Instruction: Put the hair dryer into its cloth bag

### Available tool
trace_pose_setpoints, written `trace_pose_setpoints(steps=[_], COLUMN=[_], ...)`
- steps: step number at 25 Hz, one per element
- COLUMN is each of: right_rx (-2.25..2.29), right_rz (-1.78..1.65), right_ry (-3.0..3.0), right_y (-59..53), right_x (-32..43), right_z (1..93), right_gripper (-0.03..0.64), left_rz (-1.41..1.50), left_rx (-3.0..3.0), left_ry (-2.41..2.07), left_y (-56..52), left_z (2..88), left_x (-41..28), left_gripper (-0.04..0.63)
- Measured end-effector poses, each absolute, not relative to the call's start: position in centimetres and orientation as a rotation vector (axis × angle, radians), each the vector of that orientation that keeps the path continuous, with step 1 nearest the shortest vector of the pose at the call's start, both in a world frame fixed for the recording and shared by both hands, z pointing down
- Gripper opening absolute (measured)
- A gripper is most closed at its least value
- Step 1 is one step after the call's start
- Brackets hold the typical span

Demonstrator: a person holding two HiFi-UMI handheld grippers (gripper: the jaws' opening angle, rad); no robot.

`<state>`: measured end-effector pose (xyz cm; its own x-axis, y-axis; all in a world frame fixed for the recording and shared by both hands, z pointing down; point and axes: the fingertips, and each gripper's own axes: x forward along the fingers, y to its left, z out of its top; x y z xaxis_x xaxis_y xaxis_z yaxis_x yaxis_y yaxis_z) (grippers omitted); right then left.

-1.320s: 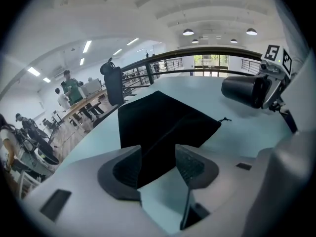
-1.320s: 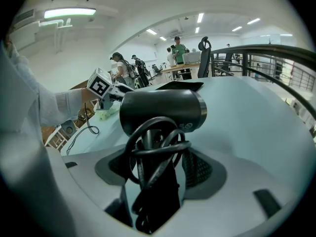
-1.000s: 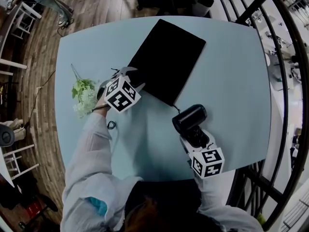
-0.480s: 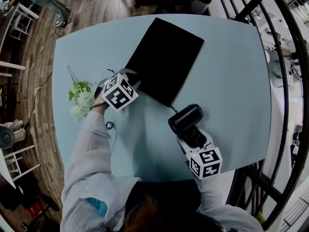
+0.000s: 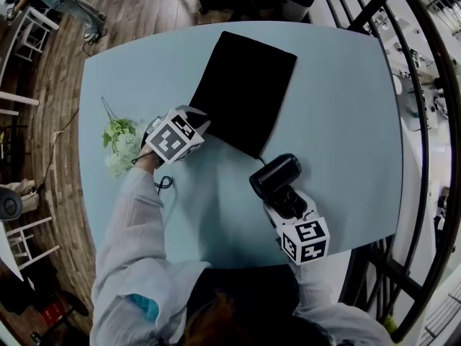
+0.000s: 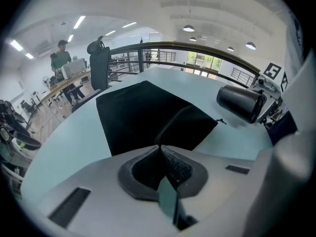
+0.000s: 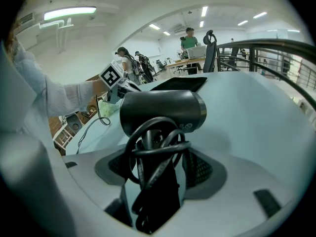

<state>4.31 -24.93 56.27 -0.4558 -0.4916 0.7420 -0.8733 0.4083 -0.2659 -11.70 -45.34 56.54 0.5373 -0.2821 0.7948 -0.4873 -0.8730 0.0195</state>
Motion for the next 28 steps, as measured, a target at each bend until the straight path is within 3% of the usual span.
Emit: trace_pose_setpoints(steps=[28], right_rx=[1.042], right_rz=[0.821], right_ry=[-2.14], right_y=[-16.7], right_x=[4.7], right_z=[54.3], right_gripper=[0.308], left_rz=[0.727], left_rx=[2.284], left_ry=[-0.289], left_y=[-29.4], left_z=[52.0], left_x=[-5.6], left_gripper=[0.023])
